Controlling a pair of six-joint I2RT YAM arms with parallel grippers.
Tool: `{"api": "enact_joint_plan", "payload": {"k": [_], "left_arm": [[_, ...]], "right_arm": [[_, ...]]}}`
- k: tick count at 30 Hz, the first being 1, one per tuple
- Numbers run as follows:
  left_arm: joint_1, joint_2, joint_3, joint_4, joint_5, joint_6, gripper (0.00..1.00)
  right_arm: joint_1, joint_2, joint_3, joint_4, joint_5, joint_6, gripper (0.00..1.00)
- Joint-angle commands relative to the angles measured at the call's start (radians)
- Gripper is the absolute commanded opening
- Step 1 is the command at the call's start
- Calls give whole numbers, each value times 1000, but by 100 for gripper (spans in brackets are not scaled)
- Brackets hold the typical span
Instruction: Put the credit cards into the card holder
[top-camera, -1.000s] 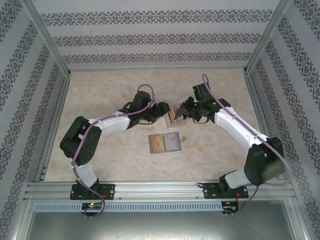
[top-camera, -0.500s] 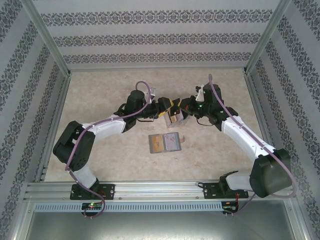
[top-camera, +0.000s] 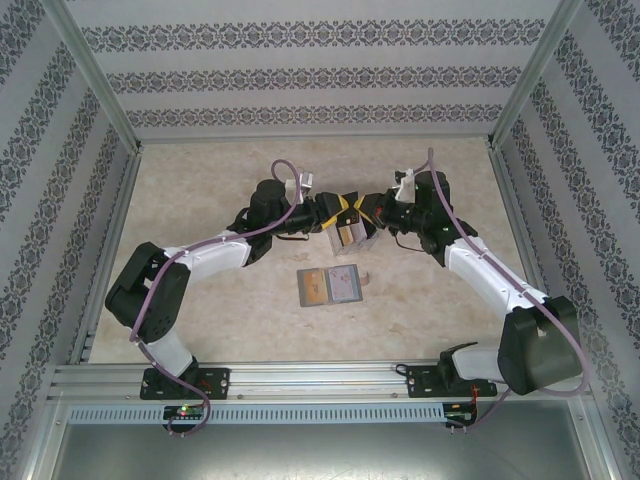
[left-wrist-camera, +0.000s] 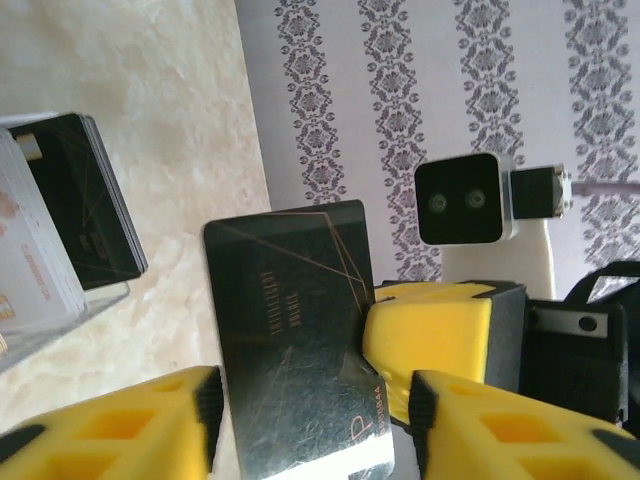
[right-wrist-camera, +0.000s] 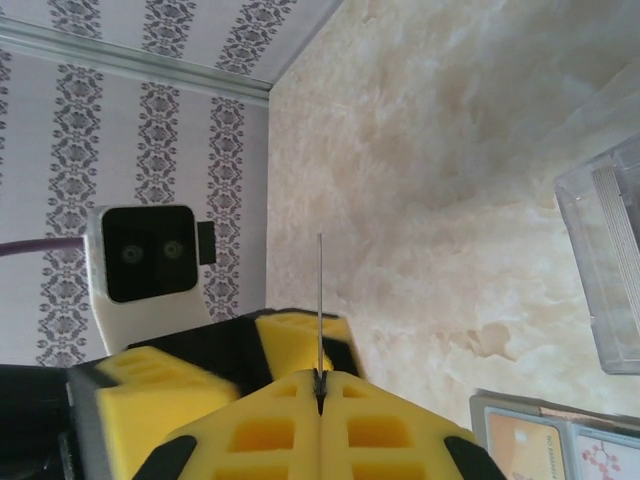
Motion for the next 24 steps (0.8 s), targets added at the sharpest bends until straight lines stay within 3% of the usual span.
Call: {"api": "enact_joint_plan", "payload": {"k": [1,7,10,15,20,24], "left_arm": [[11,3,-10,88,23,-16,37],[11,-1,-11,98,21,-23,8],[13,-1,-9,104,26,-24,1],[19,6,-9,145,47,-48,0],[19,35,-1,222,97,-91,0],[22,49,-8,251,105,-120,1]], "right_arm": [[-14,1,-13,59,-32,24,0],[-36,15,-29,91,-71,35,5],[-50,29,-22,104,-139,24,13],[-68,50,-5,99,-233,-24,21],[-83,70,4,104,-279,-47,21],[-97,65,-1,103,-279,-60,8]]}}
